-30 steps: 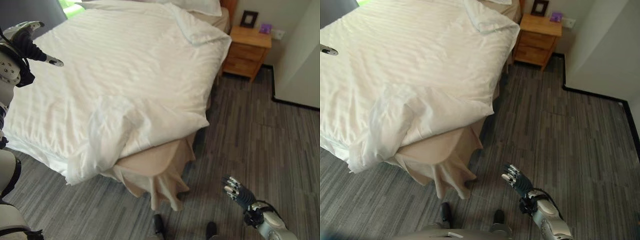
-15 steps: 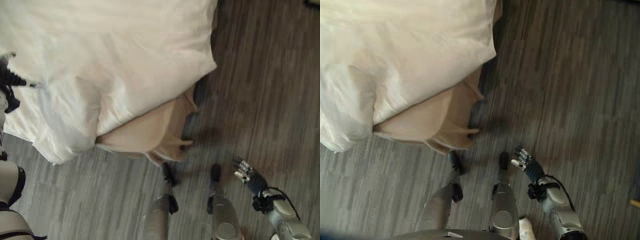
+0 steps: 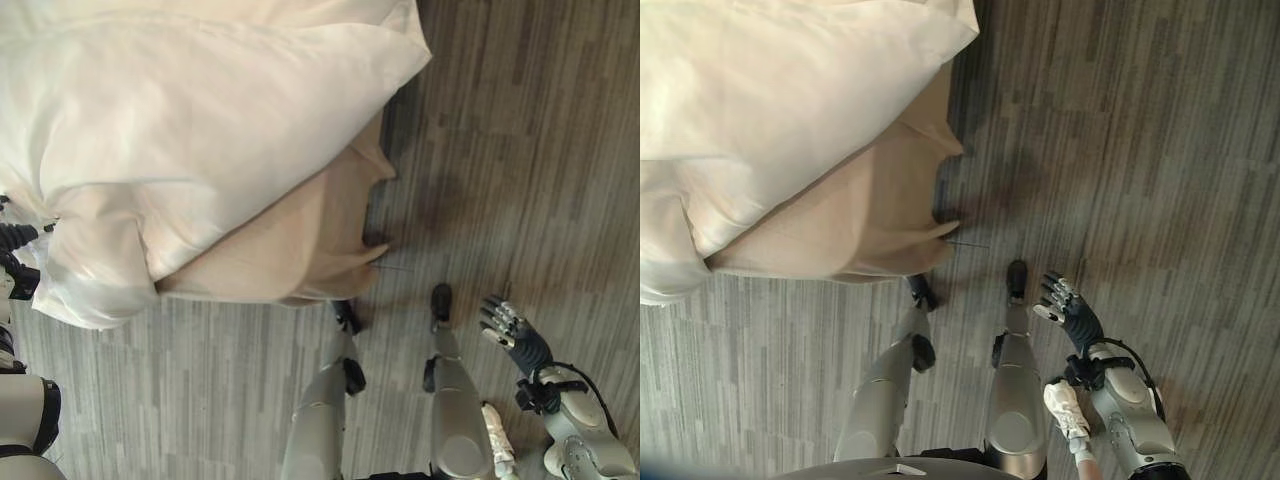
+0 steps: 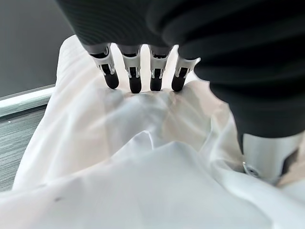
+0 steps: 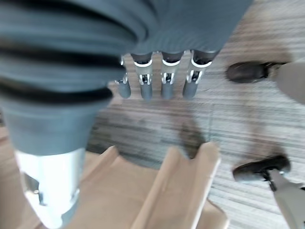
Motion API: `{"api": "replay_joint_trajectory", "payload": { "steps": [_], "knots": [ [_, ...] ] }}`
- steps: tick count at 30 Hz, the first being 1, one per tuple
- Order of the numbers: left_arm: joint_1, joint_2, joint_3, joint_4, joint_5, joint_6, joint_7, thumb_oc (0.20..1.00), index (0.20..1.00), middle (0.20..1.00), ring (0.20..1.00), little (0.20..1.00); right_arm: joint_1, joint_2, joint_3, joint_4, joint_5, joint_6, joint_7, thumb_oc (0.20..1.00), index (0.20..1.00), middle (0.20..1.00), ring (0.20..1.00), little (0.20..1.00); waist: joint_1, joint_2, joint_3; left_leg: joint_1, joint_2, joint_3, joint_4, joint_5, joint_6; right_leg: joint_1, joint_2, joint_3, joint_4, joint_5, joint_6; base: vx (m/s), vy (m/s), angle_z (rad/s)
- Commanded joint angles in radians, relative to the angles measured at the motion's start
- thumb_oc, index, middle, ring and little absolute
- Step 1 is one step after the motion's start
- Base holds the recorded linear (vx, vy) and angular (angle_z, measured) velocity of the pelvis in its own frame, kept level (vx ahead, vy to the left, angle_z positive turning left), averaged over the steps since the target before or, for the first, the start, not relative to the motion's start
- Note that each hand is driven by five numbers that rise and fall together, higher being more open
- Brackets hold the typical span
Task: Making the bed.
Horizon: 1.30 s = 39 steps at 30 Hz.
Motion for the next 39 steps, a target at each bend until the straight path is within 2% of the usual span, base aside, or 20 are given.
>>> {"api": "replay_joint_trajectory", "payload": {
  "steps": [1,4,5,6,7,10,12,14,15,16,17,18,19,20,21,23,27,31,35,39],
  "knots": [
    [-0.033,0.026,-0.018,0.059,-0.019,-0.006,-0.002,1.000,1.000,1.000,1.000,1.000,0.031,0.008,-0.024,0.023,-0.016,-0.023,0.017,1.000,1.000,1.000,1.000,1.000,0.009,0.009,-0.049,0.052,-0.013,-0.008,0.006,-0.051,-0.088,0.022,-0.019,-0.026,0.010,0.099,0.104,0.02,-0.033,-0.02],
    [-0.031,0.021,-0.004,0.033,-0.038,-0.013,0.017,1.000,1.000,1.000,1.000,1.000,0.017,0.014,-0.010,0.076,-0.009,-0.019,0.022,1.000,1.000,1.000,1.000,1.000,0.016,-0.001,-0.063,0.069,-0.008,-0.021,0.006,-0.053,-0.089,0.038,-0.015,-0.030,0.010,0.087,0.104,0.02,-0.016,0.00],
    [-0.036,0.009,-0.004,0.004,-0.052,-0.027,0.031,0.504,0.504,0.504,0.504,0.504,0.003,0.015,0.006,0.101,-0.006,-0.014,0.029,1.000,1.000,1.000,1.000,1.000,0.021,-0.009,-0.073,0.087,-0.005,-0.032,0.006,-0.056,-0.089,0.054,-0.015,-0.031,0.010,0.082,0.104,0.04,-0.014,0.00],
    [-0.035,0.009,-0.003,0.003,-0.052,-0.027,0.032,0.332,0.332,0.332,0.332,0.332,0.002,0.015,0.007,0.103,-0.006,-0.015,0.029,1.000,1.000,1.000,1.000,1.000,0.020,-0.010,-0.072,0.088,-0.005,-0.032,0.006,-0.056,-0.089,0.055,-0.015,-0.031,0.010,0.082,0.104,0.05,-0.016,0.05],
    [-0.035,-0.004,-0.004,-0.040,-0.061,-0.039,0.048,0.200,0.200,0.200,0.200,0.200,-0.009,0.014,0.022,0.125,-0.004,-0.011,0.037,1.000,1.000,1.000,1.000,1.000,0.028,-0.017,-0.079,0.101,-0.005,-0.039,0.006,-0.057,-0.088,0.072,-0.014,-0.037,0.010,0.079,0.104,0.02,-0.010,0.07],
    [-0.021,-0.033,0.006,-0.089,-0.083,-0.045,0.055,0.200,0.200,0.200,0.200,0.200,-0.021,0.019,0.040,0.160,-0.002,-0.006,0.046,1.000,1.000,1.000,1.000,1.000,0.036,-0.027,-0.087,0.120,-0.006,-0.051,0.006,-0.060,-0.087,0.092,-0.013,-0.040,0.010,0.076,0.104,0.04,-0.008,0.08],
    [-0.021,-0.076,0.001,-0.146,-0.095,-0.054,0.068,0.200,0.200,0.200,0.200,0.200,-0.034,0.024,0.054,0.192,-0.003,0.001,0.059,1.000,1.000,1.000,1.000,1.000,0.042,-0.050,-0.100,0.141,-0.004,-0.060,0.006,-0.063,-0.086,0.114,-0.011,-0.043,0.010,0.069,0.100,0.03,-0.011,0.08],
    [-0.006,-0.091,0.010,-0.174,-0.097,-0.053,0.074,0.200,0.200,0.200,0.200,0.200,-0.040,0.026,0.056,0.201,0.000,0.002,0.062,1.000,1.000,1.000,1.000,1.000,0.045,-0.056,-0.100,0.149,-0.005,-0.063,0.006,-0.065,-0.085,0.121,-0.010,-0.043,0.010,0.067,0.099,0.01,0.005,0.13],
    [0.029,-0.131,0.019,-0.204,-0.088,-0.054,0.080,0.200,0.200,0.200,0.200,0.200,-0.045,0.034,0.058,0.215,0.001,0.005,0.067,1.000,1.000,1.000,1.000,1.000,0.050,-0.075,-0.106,0.163,-0.001,-0.069,0.006,-0.068,-0.082,0.134,-0.007,-0.043,0.010,0.059,0.095,0.01,0.005,0.08],
    [0.034,-0.132,0.022,-0.207,-0.087,-0.054,0.081,0.200,0.200,0.200,0.200,0.200,-0.045,0.033,0.058,0.215,0.001,0.004,0.067,1.000,1.000,1.000,1.000,1.000,0.049,-0.075,-0.105,0.164,-0.001,-0.069,0.006,-0.068,-0.082,0.135,-0.007,-0.042,0.010,0.059,0.095,0.02,0.009,0.04],
    [0.088,-0.178,0.036,-0.240,-0.076,-0.051,0.079,0.200,0.200,0.200,0.200,0.200,-0.045,0.039,0.055,0.216,-0.001,0.009,0.071,1.000,1.000,1.000,1.000,1.000,0.054,-0.090,-0.109,0.177,0.003,-0.071,0.006,-0.070,-0.080,0.147,-0.002,-0.043,0.010,0.049,0.090,-0.07,0.003,0.04],
    [0.163,-0.235,0.049,-0.282,-0.051,-0.050,0.073,0.200,0.200,0.200,0.200,0.200,-0.045,0.042,0.043,0.213,-0.008,0.011,0.071,1.000,1.000,1.000,1.000,1.000,0.058,-0.108,-0.109,0.182,0.004,-0.063,0.006,-0.046,-0.067,0.152,0.001,-0.048,0.010,0.057,0.072,0.01,0.011,0.05],
    [0.166,-0.236,0.050,-0.284,-0.050,-0.050,0.073,0.200,0.200,0.200,0.200,0.200,-0.043,0.041,0.044,0.213,-0.008,0.011,0.071,1.000,1.000,1.000,1.000,1.000,0.059,-0.105,-0.115,0.193,0.005,-0.075,0.006,-0.072,-0.076,0.162,0.003,-0.039,0.010,0.039,0.083,-0.08,-0.004,0.04],
    [0.179,-0.249,0.048,-0.294,-0.043,-0.049,0.073,0.200,0.200,0.200,0.200,0.200,-0.046,0.040,0.041,0.215,-0.008,0.012,0.072,1.000,1.000,1.000,1.000,1.000,0.060,-0.110,-0.112,0.186,0.005,-0.065,0.006,-0.047,-0.066,0.156,0.002,-0.048,0.010,0.054,0.070,0.00,0.000,0.00],
    [0.179,-0.249,0.048,-0.294,-0.043,-0.049,0.073,0.200,0.200,0.200,0.200,0.200,-0.046,0.040,0.041,0.215,-0.008,0.012,0.072,1.000,1.000,1.000,1.000,1.000,0.060,-0.110,-0.112,0.186,0.005,-0.065,0.006,-0.047,-0.066,0.156,0.002,-0.048,0.010,0.054,0.070,-0.08,-0.002,-0.01],
    [0.339,-0.338,0.068,-0.405,0.013,-0.042,0.050,0.200,0.200,0.200,0.200,0.200,-0.043,0.044,0.017,0.212,-0.027,0.018,0.073,1.000,1.000,1.000,1.000,1.000,0.080,-0.122,-0.121,0.210,0.008,-0.078,0.006,-0.053,-0.062,0.183,0.008,-0.050,0.010,0.038,0.058,0.01,0.002,-0.04],
    [0.405,-0.382,0.109,-0.392,0.001,-0.043,0.044,0.200,0.200,0.200,0.200,0.200,-0.048,0.040,0.013,0.219,-0.039,0.022,0.079,1.000,1.000,1.000,1.000,1.000,0.092,-0.128,-0.128,0.223,0.008,-0.088,0.006,-0.055,-0.060,0.197,0.012,-0.050,0.010,0.032,0.050,-0.01,0.004,0.05],
    [0.444,-0.390,0.162,-0.403,-0.060,-0.049,0.049,0.200,0.200,0.200,0.200,0.200,-0.054,0.039,0.017,0.226,-0.037,0.028,0.085,1.000,1.000,1.000,1.000,1.000,0.112,-0.138,-0.133,0.235,0.011,-0.102,0.006,-0.052,-0.060,0.214,0.021,-0.054,0.010,0.024,0.041,-0.02,-0.020,0.06],
    [0.521,-0.398,0.178,-0.528,-0.063,-0.063,0.044,0.200,0.200,0.200,0.200,0.200,-0.037,0.040,0.008,0.227,-0.031,0.035,0.099,1.000,1.000,1.000,1.000,1.000,0.130,-0.149,-0.142,0.248,0.009,-0.122,0.006,-0.051,-0.057,0.235,0.026,-0.060,0.010,0.013,0.034,0.00,-0.035,0.04],
    [0.601,-0.457,0.178,-0.637,-0.095,-0.070,0.014,0.200,0.200,0.200,0.200,0.200,-0.021,0.048,-0.004,0.237,-0.033,0.048,0.111,1.000,1.000,1.000,1.000,1.000,0.144,-0.158,-0.162,0.276,0.007,-0.133,0.006,-0.055,-0.054,0.272,0.030,-0.067,0.010,-0.002,0.025,0.02,-0.018,0.05]
  ]
}}
